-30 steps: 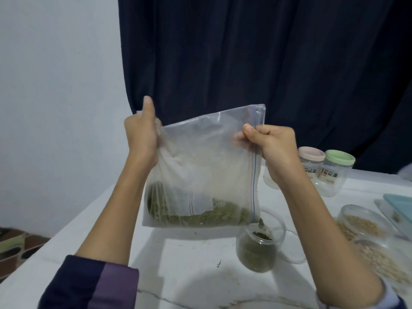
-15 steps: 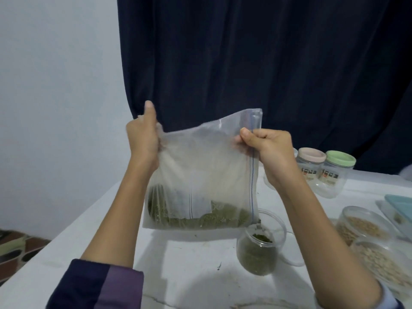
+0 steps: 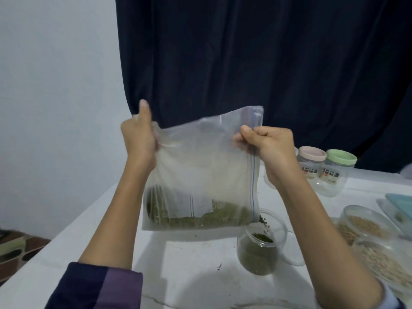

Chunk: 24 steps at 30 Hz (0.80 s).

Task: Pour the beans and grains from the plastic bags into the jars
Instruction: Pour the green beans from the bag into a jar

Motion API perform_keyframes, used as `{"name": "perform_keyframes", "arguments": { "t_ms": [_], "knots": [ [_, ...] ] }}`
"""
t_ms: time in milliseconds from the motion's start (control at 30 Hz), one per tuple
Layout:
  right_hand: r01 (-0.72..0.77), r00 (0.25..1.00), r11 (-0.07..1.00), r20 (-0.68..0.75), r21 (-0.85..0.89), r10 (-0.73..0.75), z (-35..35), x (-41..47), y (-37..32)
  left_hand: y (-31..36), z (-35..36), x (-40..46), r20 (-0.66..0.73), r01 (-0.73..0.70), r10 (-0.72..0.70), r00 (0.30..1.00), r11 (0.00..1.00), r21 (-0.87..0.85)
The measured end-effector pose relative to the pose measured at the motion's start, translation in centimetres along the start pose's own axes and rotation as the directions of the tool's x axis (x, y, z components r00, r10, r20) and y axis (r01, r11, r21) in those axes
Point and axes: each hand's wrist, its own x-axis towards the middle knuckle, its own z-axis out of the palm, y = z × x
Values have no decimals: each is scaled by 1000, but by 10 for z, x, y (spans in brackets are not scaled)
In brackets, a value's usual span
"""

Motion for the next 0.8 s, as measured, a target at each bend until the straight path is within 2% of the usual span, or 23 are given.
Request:
{"name": "perform_keyframes", "arguments": {
  "t_ms": [67,200,333,433,567,667,800],
  "knots": [
    [12,1000,998,19,-55,-11,6,-1,2,-2,7,-4,77,-59,54,996,996,63],
    [4,999,999,-47,32,-2,-2,4,0,1,-1,2,-28,-6,7,1000,1000,14],
    [-8,1000,1000,-2,8,8,2,1,1,-3,1,0,28,-14,13,1000,1000,25],
    [-12,1000,999,-23,39,13,-1,1,-1,-1,-5,6,-52,21,-22,998,1000,-15],
    [-20,1000,1000,7,11,20,4,-1,0,-1,-1,1,34,4,-3,999,1000,-7],
    [-13,1000,999,-19,47,14,1,1,-3,0,-6,4,-48,28,-29,998,999,-23],
    [-24,1000,999,1,37,24,3,-2,-1,0,-3,-1,63,-5,8,998,999,-50]
  ]
}}
